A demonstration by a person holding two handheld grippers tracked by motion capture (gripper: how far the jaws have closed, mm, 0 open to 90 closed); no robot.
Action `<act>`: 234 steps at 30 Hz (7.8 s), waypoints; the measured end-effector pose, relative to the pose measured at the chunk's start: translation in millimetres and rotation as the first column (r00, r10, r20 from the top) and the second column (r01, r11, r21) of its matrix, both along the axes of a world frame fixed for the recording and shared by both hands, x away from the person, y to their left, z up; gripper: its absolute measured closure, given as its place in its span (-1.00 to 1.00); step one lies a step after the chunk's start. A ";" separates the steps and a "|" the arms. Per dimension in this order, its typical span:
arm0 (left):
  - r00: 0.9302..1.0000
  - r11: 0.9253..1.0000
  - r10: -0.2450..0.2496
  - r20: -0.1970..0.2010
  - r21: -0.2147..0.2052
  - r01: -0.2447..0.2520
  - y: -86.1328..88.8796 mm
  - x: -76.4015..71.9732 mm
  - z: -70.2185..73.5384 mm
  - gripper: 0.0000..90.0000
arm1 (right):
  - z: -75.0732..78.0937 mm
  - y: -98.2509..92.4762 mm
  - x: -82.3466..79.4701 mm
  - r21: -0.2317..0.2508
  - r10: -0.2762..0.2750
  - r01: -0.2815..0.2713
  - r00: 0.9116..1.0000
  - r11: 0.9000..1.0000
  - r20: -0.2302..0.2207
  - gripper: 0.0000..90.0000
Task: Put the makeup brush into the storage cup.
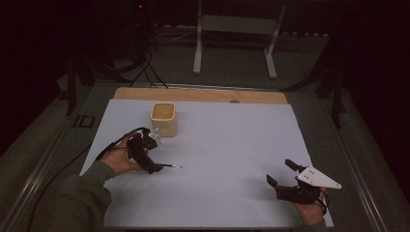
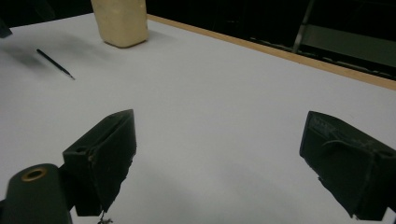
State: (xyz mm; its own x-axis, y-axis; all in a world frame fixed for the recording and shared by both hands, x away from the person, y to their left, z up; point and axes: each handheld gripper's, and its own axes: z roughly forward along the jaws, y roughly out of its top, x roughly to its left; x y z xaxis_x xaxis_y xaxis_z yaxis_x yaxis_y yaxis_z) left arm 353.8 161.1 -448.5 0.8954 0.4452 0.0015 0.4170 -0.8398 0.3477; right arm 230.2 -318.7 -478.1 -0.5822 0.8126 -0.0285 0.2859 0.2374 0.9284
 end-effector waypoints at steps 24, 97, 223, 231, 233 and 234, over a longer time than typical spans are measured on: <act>0.997 0.997 -0.020 -0.081 0.076 0.026 -16.3 12.2 -27.8 -0.58 | 0.0 -0.2 0.0 -0.001 0.001 -0.001 1.000 1.000 0.001 -0.76; 0.993 0.994 0.098 0.065 -0.059 -0.094 13.2 18.0 25.5 0.93 | -0.5 0.1 0.3 -0.005 0.002 -0.002 1.000 1.000 -0.002 -0.76; 0.823 0.792 0.490 0.286 -0.541 -0.283 35.9 30.6 65.9 0.92 | -0.1 -1.2 0.2 -0.002 -0.003 0.003 1.000 1.000 0.000 -0.76; 0.814 0.787 0.497 0.299 -0.550 -0.279 35.6 31.9 70.2 0.92 | -0.3 -1.2 0.4 -0.001 -0.002 0.002 1.000 1.000 -0.001 -0.76; 0.812 0.788 0.498 0.304 -0.550 -0.277 36.0 32.5 72.1 0.92 | -0.4 -1.1 0.4 -0.001 -0.003 0.003 1.000 1.000 -0.001 -0.76; 0.810 0.784 0.502 0.304 -0.556 -0.277 36.4 33.1 73.3 0.92 | -0.4 -1.2 0.4 -0.001 -0.002 0.002 1.000 1.000 -0.001 -0.76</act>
State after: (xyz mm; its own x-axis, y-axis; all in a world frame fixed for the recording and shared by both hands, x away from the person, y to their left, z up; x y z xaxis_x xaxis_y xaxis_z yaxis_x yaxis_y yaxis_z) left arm 386.9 197.6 -375.3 0.6011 0.7988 0.0255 0.3909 -0.3217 0.8624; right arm 230.6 -319.9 -478.4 -0.5804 0.8138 -0.0286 0.2875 0.2377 0.9278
